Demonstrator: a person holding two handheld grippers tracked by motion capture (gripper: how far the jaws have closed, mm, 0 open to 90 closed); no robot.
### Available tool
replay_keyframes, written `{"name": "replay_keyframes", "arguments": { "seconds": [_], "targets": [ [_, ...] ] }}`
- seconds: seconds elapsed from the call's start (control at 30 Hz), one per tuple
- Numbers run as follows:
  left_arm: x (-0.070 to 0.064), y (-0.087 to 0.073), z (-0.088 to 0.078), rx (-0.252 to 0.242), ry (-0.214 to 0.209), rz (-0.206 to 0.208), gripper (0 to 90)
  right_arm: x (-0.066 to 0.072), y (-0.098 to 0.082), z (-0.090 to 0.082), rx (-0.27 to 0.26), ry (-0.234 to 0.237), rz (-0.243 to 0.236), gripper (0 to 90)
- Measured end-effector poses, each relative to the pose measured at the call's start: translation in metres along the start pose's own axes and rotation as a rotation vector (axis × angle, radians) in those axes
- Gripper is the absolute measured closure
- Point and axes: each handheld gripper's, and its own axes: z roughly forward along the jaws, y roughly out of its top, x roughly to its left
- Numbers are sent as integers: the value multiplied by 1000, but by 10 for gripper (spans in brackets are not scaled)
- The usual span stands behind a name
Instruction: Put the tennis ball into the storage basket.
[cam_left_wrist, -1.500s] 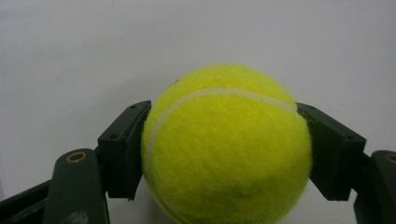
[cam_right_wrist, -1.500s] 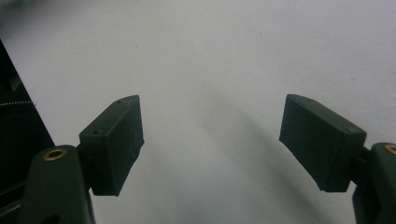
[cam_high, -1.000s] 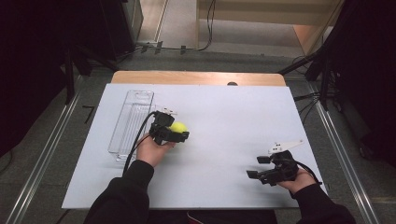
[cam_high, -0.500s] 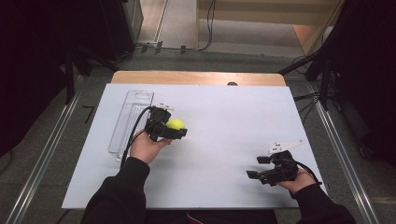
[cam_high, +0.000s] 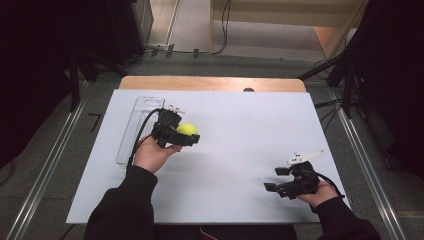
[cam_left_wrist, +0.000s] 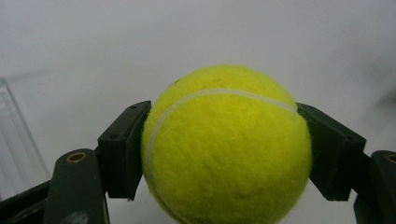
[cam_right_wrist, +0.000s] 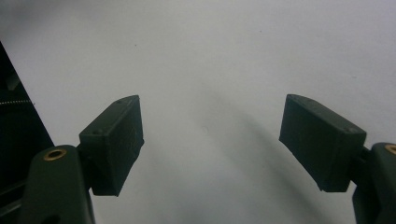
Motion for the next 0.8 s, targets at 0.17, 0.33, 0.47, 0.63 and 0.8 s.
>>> {"name": "replay_keyframes", "arguments": {
  "seconds": [0.17, 0.33, 0.47, 0.63, 0.8],
  "targets": [
    [-1, 3, -9, -9, 2, 4, 259, 0, 0, 0, 0, 0, 2, 196],
    [-2, 7, -17, -5, 1, 8, 259, 0, 0, 0, -1, 1, 2, 196],
    [-1, 9, -21, -10, 1, 13, 259, 0, 0, 0, -1, 1, 2, 197],
    [0, 8, -22, -6, 0, 14, 259, 0, 0, 0, -3, 0, 4, 196],
    [1, 8, -21, 0, 2, 13, 259, 0, 0, 0, -2, 0, 3, 197]
  ]
}}
